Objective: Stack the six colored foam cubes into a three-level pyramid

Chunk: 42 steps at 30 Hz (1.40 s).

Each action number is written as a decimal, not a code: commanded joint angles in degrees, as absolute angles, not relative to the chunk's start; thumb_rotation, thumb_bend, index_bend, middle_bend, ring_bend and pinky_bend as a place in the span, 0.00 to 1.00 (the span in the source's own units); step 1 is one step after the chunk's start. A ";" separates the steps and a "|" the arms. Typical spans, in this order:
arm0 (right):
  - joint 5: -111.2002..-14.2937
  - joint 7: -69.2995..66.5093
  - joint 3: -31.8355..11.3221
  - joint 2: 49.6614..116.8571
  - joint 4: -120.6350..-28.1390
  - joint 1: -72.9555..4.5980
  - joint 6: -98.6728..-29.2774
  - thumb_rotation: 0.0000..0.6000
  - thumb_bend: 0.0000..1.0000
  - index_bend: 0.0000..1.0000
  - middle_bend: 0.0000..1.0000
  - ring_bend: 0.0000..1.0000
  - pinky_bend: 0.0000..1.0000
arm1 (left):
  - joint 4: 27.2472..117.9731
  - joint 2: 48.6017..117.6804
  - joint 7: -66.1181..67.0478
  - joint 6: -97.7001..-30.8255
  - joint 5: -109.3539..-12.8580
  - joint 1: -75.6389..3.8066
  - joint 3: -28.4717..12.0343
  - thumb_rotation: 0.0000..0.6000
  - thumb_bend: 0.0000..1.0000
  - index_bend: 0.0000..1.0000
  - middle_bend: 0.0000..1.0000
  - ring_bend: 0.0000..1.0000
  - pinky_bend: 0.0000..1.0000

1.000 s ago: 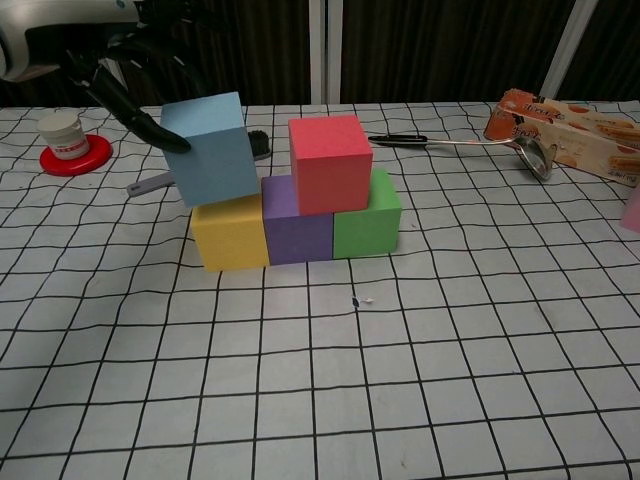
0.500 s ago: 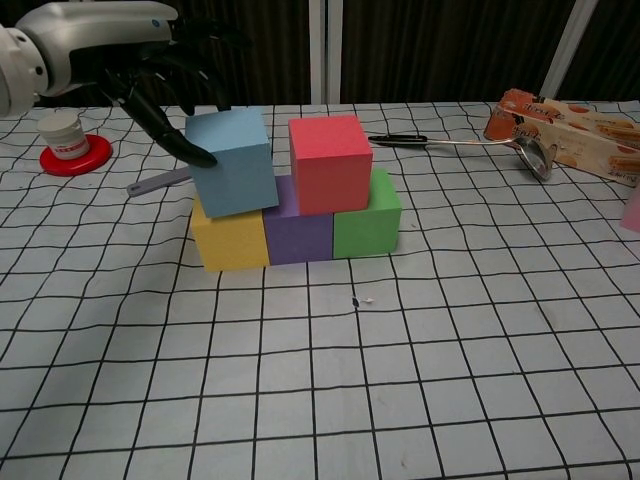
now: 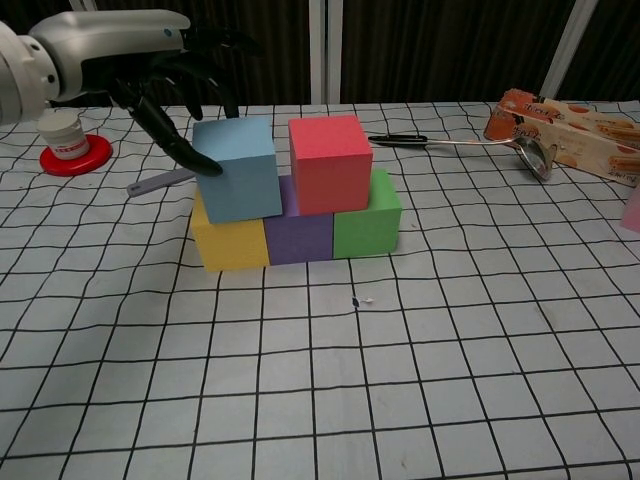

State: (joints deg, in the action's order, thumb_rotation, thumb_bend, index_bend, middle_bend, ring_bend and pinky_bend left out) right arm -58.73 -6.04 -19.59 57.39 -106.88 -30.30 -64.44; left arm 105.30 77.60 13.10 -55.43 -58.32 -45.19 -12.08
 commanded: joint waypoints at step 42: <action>-58.87 -7.78 -19.51 57.65 -104.87 -29.11 -62.86 1.00 0.06 0.00 0.02 0.00 0.00 | 102.88 78.33 12.20 -53.37 -56.92 -48.12 -12.52 1.00 0.06 0.06 0.46 0.18 0.31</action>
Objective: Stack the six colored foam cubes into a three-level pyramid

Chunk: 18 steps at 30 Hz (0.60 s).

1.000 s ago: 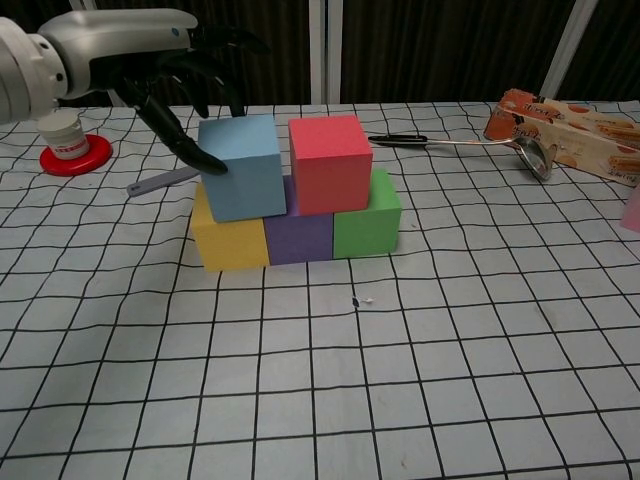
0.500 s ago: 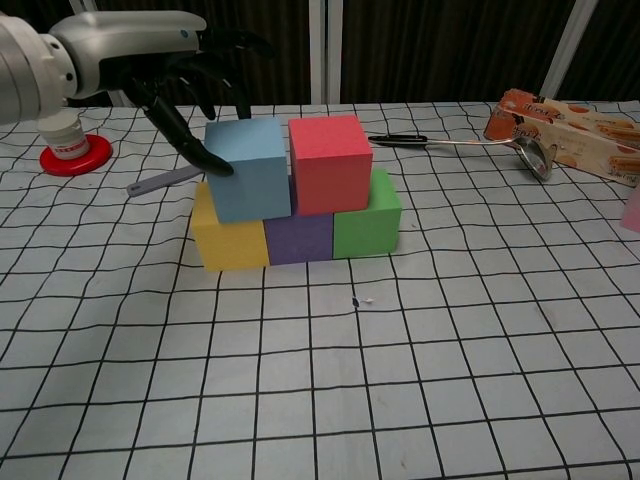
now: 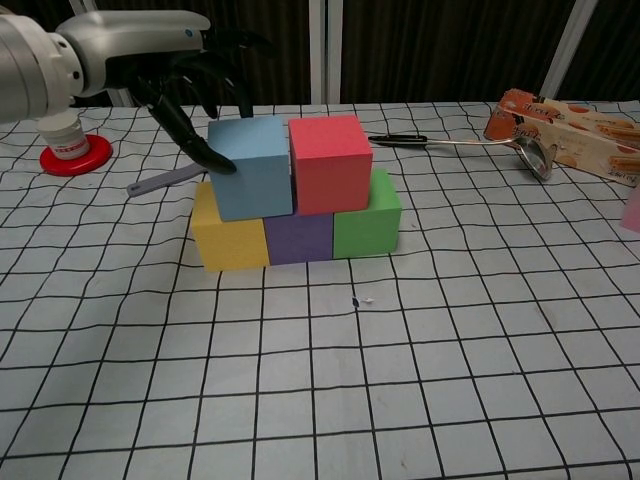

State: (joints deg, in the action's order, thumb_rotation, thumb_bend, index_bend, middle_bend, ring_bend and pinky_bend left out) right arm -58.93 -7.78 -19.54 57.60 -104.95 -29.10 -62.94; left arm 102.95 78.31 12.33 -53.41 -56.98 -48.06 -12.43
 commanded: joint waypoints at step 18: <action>-58.53 -8.23 -19.42 57.91 -103.96 -28.97 -62.01 1.00 0.06 0.00 0.02 0.00 0.00 | 102.77 78.51 12.09 -53.42 -56.82 -48.58 -12.25 1.00 0.06 0.06 0.46 0.18 0.31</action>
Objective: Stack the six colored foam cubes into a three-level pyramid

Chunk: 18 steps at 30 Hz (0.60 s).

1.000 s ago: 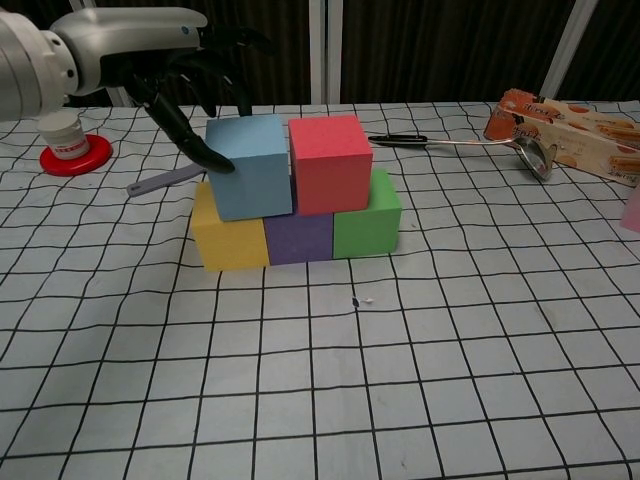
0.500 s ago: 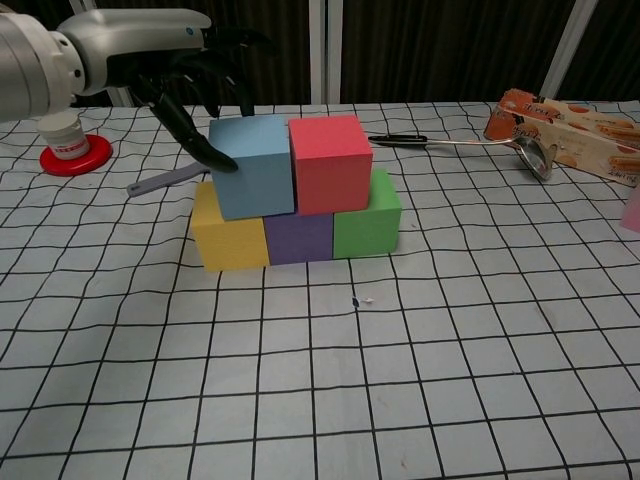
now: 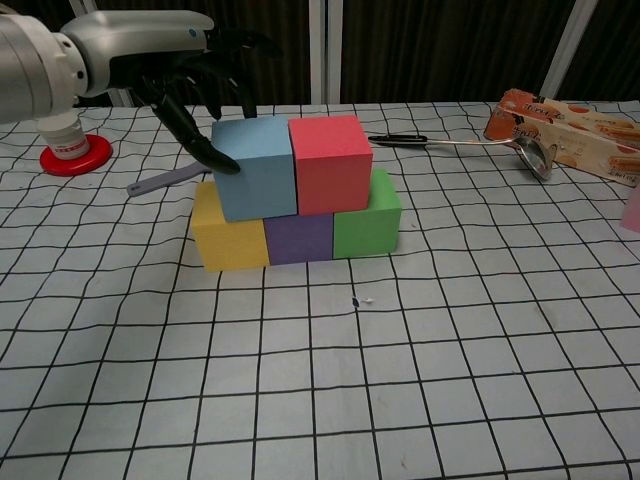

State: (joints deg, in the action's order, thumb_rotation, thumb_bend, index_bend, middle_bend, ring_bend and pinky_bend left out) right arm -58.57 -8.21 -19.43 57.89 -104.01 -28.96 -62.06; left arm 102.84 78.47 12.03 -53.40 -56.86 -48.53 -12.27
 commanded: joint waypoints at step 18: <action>-58.21 -8.48 -19.44 58.02 -103.49 -28.80 -61.58 1.00 0.06 0.00 0.02 0.00 0.00 | 102.69 78.46 11.91 -53.21 -56.82 -48.91 -12.08 1.00 0.06 0.06 0.46 0.18 0.31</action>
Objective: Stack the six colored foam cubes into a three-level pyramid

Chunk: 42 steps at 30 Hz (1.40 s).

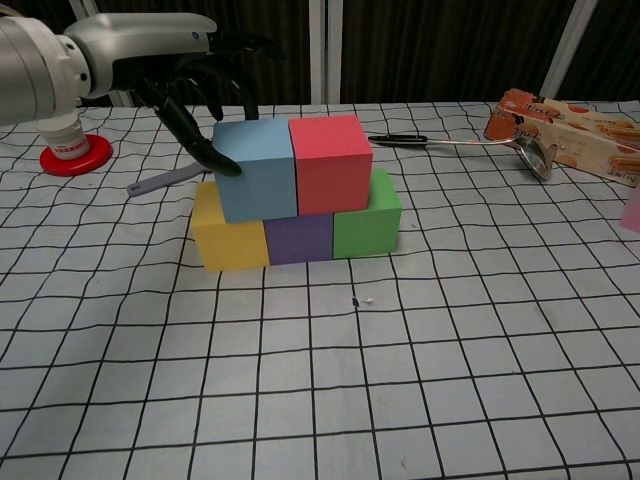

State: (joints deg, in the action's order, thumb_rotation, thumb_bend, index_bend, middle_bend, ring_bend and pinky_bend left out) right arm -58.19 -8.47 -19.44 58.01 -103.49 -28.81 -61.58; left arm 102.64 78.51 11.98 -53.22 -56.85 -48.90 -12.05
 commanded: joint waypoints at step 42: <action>-57.96 -8.51 -19.30 58.78 -102.24 -28.96 -60.71 1.00 0.06 0.00 0.02 0.00 0.00 | 101.63 78.97 10.65 -52.22 -56.84 -49.44 -11.91 1.00 0.06 0.06 0.34 0.18 0.31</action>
